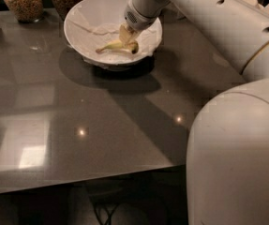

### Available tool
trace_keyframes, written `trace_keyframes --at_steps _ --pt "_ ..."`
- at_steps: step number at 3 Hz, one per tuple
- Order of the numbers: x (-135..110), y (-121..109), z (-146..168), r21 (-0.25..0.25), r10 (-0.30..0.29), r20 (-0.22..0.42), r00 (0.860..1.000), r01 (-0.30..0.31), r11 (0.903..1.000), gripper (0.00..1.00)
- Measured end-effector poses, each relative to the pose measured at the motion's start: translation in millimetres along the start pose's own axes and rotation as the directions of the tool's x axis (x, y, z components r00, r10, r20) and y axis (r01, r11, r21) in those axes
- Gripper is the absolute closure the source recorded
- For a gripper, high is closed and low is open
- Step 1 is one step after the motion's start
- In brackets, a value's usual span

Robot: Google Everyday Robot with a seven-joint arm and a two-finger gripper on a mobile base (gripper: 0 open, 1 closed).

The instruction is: Pick banana from white bowl

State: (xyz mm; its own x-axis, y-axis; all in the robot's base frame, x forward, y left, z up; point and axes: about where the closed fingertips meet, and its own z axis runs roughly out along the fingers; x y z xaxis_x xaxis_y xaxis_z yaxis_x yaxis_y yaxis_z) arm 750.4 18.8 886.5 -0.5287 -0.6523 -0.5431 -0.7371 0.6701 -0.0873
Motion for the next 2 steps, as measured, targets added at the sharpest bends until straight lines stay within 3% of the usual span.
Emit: trace_keyframes --at_steps 2 --pt "-14.0 12.9 -55.3 0.042 -0.102 0.085 0.991 0.099 0.9942 1.0"
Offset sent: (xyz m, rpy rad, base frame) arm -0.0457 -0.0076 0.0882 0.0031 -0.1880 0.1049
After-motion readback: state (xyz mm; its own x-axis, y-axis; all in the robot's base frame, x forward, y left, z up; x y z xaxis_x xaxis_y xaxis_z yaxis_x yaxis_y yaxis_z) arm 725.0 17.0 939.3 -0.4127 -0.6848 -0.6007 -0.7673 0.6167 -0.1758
